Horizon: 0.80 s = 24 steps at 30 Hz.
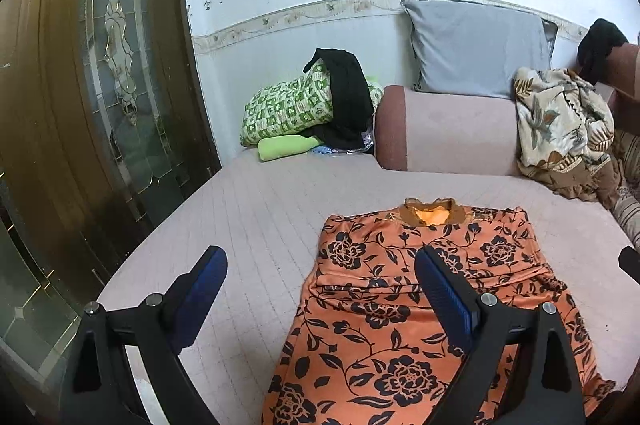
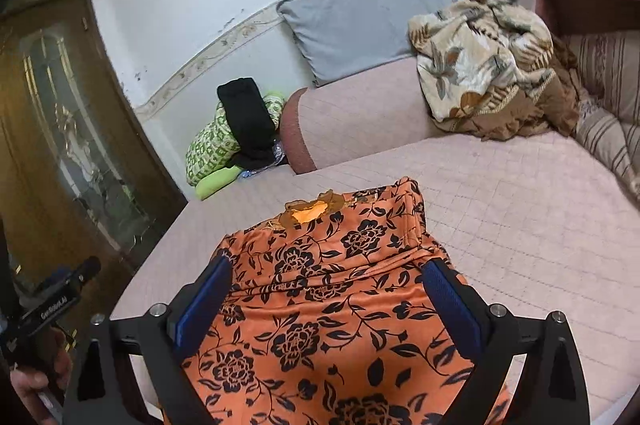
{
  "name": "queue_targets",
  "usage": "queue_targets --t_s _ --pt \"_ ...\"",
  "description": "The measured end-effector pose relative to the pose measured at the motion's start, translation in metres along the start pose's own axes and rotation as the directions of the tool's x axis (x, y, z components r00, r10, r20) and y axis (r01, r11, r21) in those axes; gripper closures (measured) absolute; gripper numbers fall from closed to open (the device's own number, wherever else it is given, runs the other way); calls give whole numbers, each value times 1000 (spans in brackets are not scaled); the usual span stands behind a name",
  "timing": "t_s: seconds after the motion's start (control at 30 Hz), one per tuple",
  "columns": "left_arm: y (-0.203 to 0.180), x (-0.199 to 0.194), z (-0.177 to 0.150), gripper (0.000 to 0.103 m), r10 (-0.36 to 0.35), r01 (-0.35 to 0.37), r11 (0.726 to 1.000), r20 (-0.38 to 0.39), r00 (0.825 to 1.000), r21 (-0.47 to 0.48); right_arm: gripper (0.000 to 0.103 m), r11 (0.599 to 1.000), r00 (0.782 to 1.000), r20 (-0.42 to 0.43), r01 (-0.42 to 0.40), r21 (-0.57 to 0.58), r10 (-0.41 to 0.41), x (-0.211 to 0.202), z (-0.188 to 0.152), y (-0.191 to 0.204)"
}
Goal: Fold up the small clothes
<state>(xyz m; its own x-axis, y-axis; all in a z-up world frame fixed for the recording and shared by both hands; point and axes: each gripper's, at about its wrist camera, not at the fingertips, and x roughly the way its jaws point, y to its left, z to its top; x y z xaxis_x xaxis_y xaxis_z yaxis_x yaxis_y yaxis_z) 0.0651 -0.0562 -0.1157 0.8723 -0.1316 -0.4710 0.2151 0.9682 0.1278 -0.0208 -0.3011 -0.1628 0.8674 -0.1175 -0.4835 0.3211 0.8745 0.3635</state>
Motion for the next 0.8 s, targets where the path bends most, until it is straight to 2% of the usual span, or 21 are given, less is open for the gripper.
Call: queue_targets --t_s 0.2,0.43,0.8 --pt "8 -8 3 8 15 -15 1000 13 1000 -17 5 998 1000 8 -28 -52 29 -17 0 16" --pt "14 -6 5 8 23 -22 999 14 1000 -38 5 993 999 -2 -38 -113 38 -17 -4 32" --pt "25 0 5 8 36 -36 998 -3 999 -54 5 991 998 -16 -55 -123 53 -10 -6 40"
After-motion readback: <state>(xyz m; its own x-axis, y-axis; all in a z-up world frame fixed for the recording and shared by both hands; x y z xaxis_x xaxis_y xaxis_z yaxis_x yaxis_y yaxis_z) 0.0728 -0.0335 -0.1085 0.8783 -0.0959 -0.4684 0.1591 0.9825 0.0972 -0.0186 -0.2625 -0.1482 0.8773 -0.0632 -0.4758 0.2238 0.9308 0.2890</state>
